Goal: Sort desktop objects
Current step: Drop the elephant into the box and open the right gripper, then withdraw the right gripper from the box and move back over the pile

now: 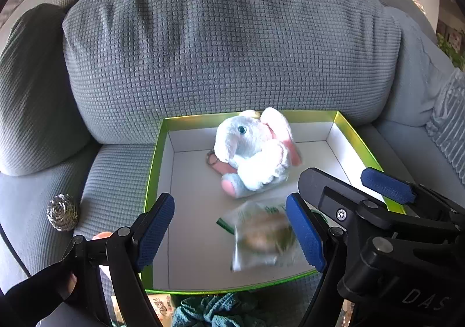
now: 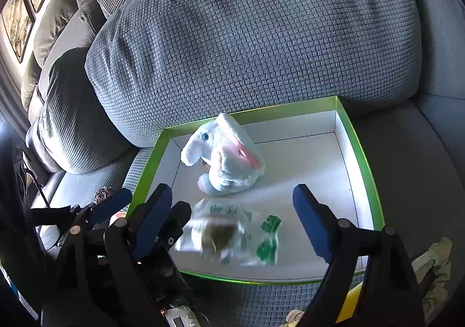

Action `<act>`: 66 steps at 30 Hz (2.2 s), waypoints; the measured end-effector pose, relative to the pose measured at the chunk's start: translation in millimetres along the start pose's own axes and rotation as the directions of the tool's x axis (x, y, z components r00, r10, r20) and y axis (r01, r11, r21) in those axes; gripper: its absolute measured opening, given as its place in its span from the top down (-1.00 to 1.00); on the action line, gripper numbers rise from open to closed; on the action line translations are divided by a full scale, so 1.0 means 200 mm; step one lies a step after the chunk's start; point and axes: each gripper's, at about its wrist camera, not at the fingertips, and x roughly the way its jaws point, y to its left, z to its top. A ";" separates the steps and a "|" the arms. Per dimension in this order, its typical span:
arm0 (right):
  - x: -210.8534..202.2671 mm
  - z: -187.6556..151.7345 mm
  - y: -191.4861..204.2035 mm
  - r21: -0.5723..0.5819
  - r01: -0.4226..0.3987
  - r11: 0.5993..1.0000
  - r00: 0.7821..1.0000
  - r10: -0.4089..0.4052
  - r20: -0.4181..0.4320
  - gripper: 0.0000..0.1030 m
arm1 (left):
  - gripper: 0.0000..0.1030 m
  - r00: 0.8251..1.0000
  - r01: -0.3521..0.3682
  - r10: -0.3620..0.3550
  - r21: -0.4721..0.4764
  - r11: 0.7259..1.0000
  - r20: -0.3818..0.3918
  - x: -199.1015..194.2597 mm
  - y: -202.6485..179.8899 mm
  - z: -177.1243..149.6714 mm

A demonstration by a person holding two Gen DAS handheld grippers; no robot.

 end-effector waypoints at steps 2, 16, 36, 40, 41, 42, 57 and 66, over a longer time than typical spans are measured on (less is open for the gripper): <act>0.00 0.00 0.00 0.003 0.001 1.000 1.000 -0.001 -0.002 -0.67 | -0.55 1.000 0.001 -0.001 0.003 1.000 -0.003 -0.01 0.00 0.00; -0.09 -0.03 0.02 -0.009 0.009 1.000 1.000 -0.009 0.010 -0.67 | -0.55 1.000 0.004 -0.004 -0.008 1.000 0.014 -0.09 0.01 -0.01; -0.25 -0.10 0.07 -0.046 0.027 0.999 0.999 -0.026 0.026 -0.67 | -0.55 0.999 -0.001 0.000 0.011 1.000 0.040 -0.24 0.00 -0.07; -0.26 -0.11 0.07 -0.046 0.028 0.999 0.999 -0.027 0.028 -0.67 | -0.55 0.999 -0.002 0.002 0.014 1.000 0.044 -0.26 -0.01 -0.08; -0.26 -0.11 0.07 -0.046 0.029 0.999 0.999 -0.027 0.028 -0.67 | -0.55 0.999 -0.002 0.001 0.015 1.000 0.044 -0.26 -0.01 -0.08; -0.27 -0.11 0.07 -0.046 0.029 0.999 0.999 -0.027 0.028 -0.67 | -0.55 0.999 -0.002 0.001 0.017 1.000 0.045 -0.27 -0.02 -0.08; -0.39 -0.16 0.08 -0.055 0.034 0.998 0.999 -0.032 0.044 -0.67 | -0.55 0.997 -0.010 0.007 0.040 0.999 0.072 -0.38 -0.06 -0.12; -0.45 -0.21 0.09 -0.058 0.034 0.998 0.998 -0.031 0.048 -0.67 | -0.55 0.997 -0.012 0.008 0.056 0.998 0.082 -0.44 -0.09 -0.16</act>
